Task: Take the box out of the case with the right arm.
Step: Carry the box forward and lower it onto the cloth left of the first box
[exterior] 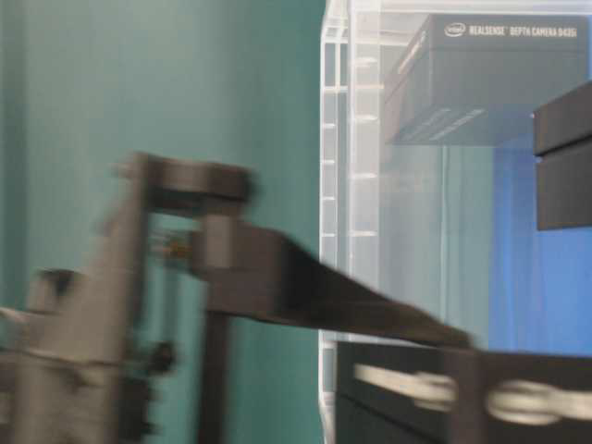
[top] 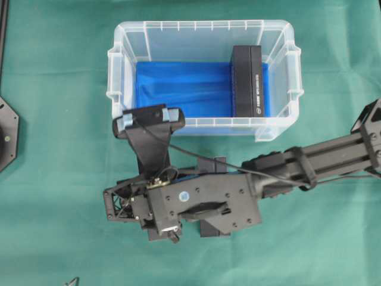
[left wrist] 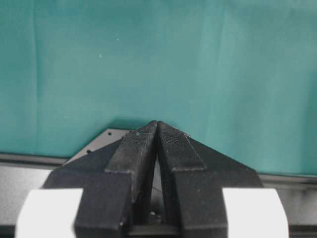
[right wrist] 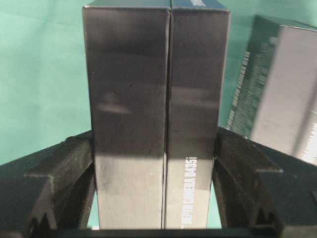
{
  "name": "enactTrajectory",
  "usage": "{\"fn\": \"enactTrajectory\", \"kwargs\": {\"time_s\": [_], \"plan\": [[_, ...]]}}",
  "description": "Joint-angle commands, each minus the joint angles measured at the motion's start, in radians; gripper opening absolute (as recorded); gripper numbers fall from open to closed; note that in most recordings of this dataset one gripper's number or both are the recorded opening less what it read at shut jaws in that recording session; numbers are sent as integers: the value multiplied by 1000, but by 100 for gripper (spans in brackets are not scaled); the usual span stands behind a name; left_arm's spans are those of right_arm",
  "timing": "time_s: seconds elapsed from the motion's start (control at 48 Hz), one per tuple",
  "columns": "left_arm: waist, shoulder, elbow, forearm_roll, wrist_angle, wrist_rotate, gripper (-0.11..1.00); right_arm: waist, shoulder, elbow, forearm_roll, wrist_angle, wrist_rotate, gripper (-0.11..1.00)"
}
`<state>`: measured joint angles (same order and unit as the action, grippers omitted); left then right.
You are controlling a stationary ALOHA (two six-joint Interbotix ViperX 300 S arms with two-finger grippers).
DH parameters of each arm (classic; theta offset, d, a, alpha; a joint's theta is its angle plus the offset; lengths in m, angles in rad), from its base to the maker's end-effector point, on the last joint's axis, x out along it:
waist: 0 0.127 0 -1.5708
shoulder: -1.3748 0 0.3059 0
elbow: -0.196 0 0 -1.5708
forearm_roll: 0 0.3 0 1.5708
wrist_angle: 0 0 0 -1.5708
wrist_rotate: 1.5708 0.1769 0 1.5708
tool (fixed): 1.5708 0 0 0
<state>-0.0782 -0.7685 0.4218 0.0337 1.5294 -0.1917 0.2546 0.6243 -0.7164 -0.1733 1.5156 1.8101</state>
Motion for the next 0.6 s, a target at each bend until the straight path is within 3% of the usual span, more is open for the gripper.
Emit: {"fn": "enactTrajectory", "kwargs": {"time_s": [0.0, 0.292, 0.583], "plan": [[0, 3, -21, 3, -5, 0, 0, -8, -28, 26, 15, -55, 8, 67], [0, 2, -20, 3, -5, 0, 0, -15, -21, 150, 69, -218, 31, 67], [0, 0, -20, 3, -6, 0, 0, -21, -20, 192, 87, -232, 35, 67]]}}
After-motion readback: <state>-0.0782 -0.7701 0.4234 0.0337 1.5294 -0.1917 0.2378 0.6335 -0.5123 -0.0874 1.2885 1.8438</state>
